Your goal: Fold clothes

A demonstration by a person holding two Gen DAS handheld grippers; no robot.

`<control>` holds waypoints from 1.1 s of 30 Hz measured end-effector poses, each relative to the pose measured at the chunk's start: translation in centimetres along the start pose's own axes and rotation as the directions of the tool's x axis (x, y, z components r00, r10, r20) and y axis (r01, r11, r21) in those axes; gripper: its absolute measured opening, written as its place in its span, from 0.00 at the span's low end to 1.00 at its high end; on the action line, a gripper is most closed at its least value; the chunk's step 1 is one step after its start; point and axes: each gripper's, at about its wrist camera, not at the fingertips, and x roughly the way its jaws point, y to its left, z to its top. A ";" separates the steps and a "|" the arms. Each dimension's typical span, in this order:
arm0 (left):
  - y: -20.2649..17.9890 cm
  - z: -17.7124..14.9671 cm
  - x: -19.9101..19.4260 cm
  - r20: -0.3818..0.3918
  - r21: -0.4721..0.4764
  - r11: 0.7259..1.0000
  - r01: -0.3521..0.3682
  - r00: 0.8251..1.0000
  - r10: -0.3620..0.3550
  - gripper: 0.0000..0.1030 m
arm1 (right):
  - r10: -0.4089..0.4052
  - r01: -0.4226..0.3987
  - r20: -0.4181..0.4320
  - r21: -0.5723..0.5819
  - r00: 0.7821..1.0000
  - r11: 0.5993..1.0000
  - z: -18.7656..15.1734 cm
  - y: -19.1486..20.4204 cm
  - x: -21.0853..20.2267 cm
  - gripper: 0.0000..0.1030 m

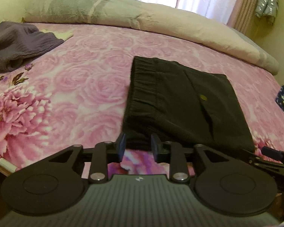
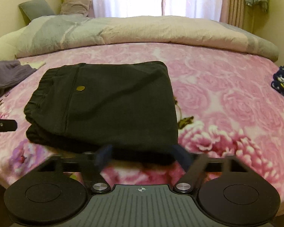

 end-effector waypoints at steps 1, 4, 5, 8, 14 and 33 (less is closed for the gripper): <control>-0.4 -0.2 -0.3 0.001 0.009 1.000 -0.002 1.000 0.002 0.26 | 0.002 -0.002 0.002 -0.003 1.000 1.000 -0.1 0.1 -0.4 0.76; -1.4 -0.7 -1.4 0.006 0.031 1.000 -0.002 1.000 0.002 0.30 | -0.004 0.004 -0.002 0.004 1.000 1.000 -0.4 0.2 -1.1 0.76; -1.7 -0.9 -1.8 0.008 0.037 0.999 0.001 1.000 -0.001 0.31 | -0.006 0.006 -0.008 0.008 1.000 1.000 -0.5 0.2 -1.3 0.76; -2.3 -1.5 -2.9 0.014 0.051 0.999 0.002 1.000 -0.002 0.32 | -0.009 0.009 -0.015 0.021 1.000 1.000 -0.8 0.0 -2.3 0.76; -3.1 -2.6 -5.2 0.039 0.067 0.998 -0.009 0.999 0.006 0.35 | 0.001 0.000 -0.001 0.033 1.000 0.999 -1.4 0.1 -4.2 0.76; -1.1 -4.8 -6.8 0.044 0.023 1.000 -0.006 0.999 0.005 0.39 | 0.048 -0.049 0.018 0.083 0.999 0.995 -3.0 0.4 -5.8 0.76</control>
